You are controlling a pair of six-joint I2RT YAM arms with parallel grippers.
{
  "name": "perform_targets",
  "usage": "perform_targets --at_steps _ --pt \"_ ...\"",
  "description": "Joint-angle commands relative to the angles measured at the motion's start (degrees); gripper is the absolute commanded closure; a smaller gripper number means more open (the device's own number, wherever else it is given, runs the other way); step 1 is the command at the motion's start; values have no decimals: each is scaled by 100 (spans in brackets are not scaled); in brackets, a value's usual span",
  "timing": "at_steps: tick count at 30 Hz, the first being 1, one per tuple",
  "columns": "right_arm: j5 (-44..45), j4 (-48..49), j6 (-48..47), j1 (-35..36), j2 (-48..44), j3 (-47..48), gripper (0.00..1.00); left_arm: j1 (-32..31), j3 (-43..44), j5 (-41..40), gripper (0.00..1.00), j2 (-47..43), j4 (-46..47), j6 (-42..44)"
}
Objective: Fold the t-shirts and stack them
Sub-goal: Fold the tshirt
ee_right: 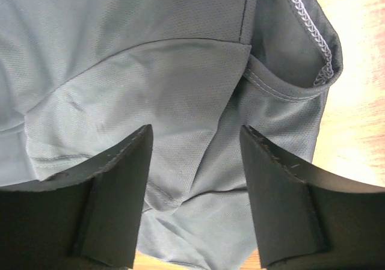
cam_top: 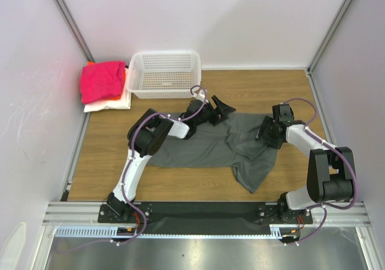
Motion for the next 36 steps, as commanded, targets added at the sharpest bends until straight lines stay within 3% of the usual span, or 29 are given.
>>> perform_targets --at_steps 1,2,4,5,9,15,25,26,27,30,33,36 --pt "169 176 42 -7 50 -116 37 -45 -7 -16 12 70 -313 253" --pt "169 229 25 -7 76 -143 39 -53 1 -24 12 79 -304 244" --pt "169 308 25 -25 190 -143 52 -45 -7 -24 12 88 -304 244" --pt "169 335 25 -25 234 -143 52 -53 -7 -24 12 79 -304 244" --pt "169 344 -2 -25 340 -65 77 -53 -16 -42 12 79 -312 244" --pt "600 160 -133 -130 278 23 100 -45 10 -60 12 96 -330 253" --pt "697 -166 -230 -403 129 67 99 -53 28 -86 12 114 -348 261" --pt "592 -174 -248 -394 112 68 95 -53 37 -77 12 114 -330 261" --pt "487 -183 -283 -394 103 85 82 -45 45 -60 12 123 -321 270" --pt "-4 -271 -300 -394 -116 322 65 -53 98 19 12 140 -321 323" --pt "-506 -368 -266 -385 -441 734 52 -45 116 63 12 97 -383 489" --pt "-806 -280 -186 -280 -592 954 47 -53 133 90 12 79 -435 595"
